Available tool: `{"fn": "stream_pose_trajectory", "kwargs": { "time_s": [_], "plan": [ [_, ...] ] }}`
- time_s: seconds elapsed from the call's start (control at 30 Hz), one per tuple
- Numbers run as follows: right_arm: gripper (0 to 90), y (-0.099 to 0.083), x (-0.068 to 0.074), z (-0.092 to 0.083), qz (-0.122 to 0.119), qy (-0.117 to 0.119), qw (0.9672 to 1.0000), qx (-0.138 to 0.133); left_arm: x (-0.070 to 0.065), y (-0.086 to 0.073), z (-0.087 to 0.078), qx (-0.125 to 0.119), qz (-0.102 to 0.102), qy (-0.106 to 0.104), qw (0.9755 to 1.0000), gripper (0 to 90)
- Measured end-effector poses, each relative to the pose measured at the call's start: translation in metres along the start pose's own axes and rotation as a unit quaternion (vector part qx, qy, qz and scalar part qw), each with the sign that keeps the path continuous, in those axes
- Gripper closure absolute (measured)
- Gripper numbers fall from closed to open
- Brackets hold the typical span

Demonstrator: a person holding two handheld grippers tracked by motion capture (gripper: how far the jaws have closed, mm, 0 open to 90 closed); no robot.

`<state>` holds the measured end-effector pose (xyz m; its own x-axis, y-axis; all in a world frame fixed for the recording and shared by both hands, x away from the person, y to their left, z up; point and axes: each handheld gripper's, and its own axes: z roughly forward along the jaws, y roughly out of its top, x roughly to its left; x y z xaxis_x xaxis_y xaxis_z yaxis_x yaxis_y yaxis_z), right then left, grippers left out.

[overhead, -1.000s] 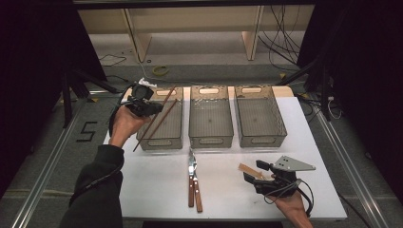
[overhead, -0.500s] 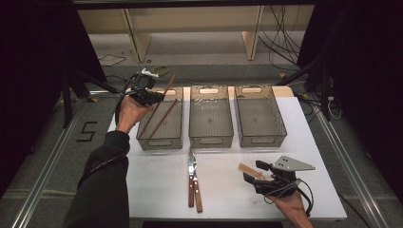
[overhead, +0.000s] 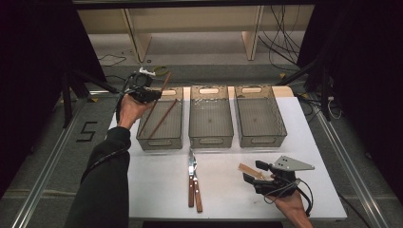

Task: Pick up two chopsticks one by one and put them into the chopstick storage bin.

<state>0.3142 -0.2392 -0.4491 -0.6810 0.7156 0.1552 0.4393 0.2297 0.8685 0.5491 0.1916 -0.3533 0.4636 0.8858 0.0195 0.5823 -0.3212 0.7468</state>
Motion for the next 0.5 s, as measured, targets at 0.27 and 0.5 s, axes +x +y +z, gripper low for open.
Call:
{"fn": "stream_pose_trajectory", "kwargs": {
  "time_s": [0.27, 0.5],
  "plan": [
    [30.7, 0.0, 0.001, 0.0, 0.0, 0.001, 1.0, 0.001, 0.002, -0.013, 0.012, -0.001, -0.006, 0.005, 1.0, 83.1],
    [30.7, 0.0, 0.001, 0.001, -0.001, 0.0, 1.0, 0.001, 0.003, -0.018, 0.016, 0.0, -0.013, 0.002, 0.9999, 83.0]
  ]
}}
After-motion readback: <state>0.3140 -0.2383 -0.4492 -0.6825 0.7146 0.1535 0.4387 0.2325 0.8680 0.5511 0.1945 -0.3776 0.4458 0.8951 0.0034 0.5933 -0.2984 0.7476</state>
